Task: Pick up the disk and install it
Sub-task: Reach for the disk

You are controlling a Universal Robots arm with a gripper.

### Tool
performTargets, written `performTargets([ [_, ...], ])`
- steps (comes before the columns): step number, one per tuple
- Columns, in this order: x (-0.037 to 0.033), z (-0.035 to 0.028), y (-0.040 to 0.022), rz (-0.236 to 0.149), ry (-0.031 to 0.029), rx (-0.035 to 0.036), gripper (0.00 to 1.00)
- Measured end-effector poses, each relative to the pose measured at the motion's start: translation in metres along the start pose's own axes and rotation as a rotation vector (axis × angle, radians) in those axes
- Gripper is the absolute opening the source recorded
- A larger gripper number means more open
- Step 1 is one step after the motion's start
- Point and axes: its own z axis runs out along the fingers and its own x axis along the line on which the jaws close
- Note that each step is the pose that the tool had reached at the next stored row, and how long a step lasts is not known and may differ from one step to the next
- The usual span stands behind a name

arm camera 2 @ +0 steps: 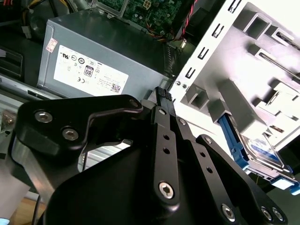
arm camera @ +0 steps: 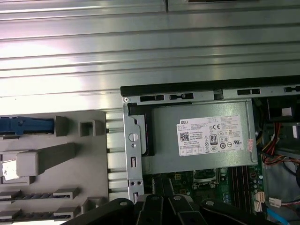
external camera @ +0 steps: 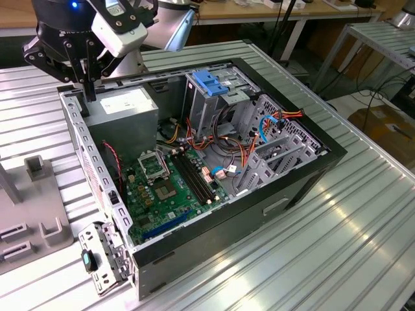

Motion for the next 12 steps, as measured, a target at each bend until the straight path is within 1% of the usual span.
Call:
performTargets([
  [12,0.0025,-0.0001,-0.0002,0.0,0.0,0.0,0.11],
])
